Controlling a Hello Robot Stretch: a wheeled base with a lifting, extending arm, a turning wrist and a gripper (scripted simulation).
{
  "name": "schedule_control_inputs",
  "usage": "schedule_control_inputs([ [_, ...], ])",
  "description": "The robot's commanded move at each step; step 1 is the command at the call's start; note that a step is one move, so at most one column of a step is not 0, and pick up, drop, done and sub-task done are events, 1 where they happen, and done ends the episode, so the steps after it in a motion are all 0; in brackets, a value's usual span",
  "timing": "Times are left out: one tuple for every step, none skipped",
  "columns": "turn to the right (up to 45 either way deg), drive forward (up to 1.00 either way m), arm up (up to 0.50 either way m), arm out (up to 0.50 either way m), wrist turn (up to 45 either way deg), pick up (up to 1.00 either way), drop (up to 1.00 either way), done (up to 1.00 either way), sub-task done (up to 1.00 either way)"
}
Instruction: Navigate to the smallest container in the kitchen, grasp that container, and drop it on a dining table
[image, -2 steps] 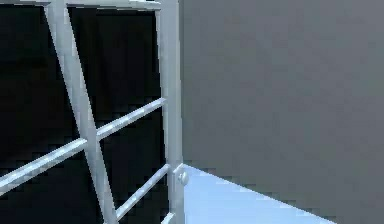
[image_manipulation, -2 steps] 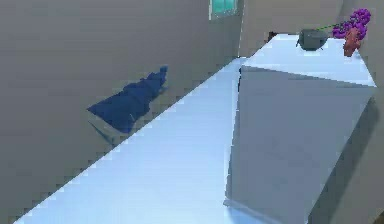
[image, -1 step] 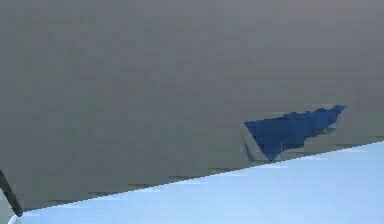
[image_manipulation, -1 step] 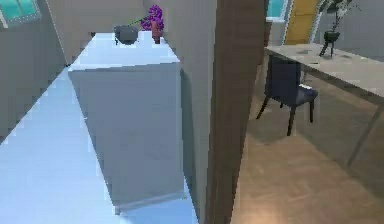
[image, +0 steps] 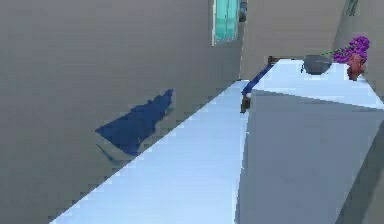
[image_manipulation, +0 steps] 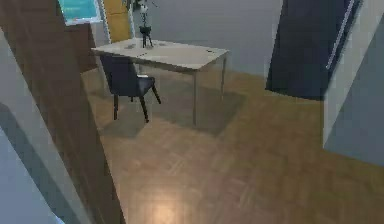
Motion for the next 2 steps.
schedule_control_inputs([
  [45.0, 0.00, 0.00, 0.00, 0.0, 0.00, 0.00, 0.00, 0.00],
  [42.0, 0.00, 0.00, 0.00, 0.0, 0.00, 0.00, 0.00, 0.00],
])
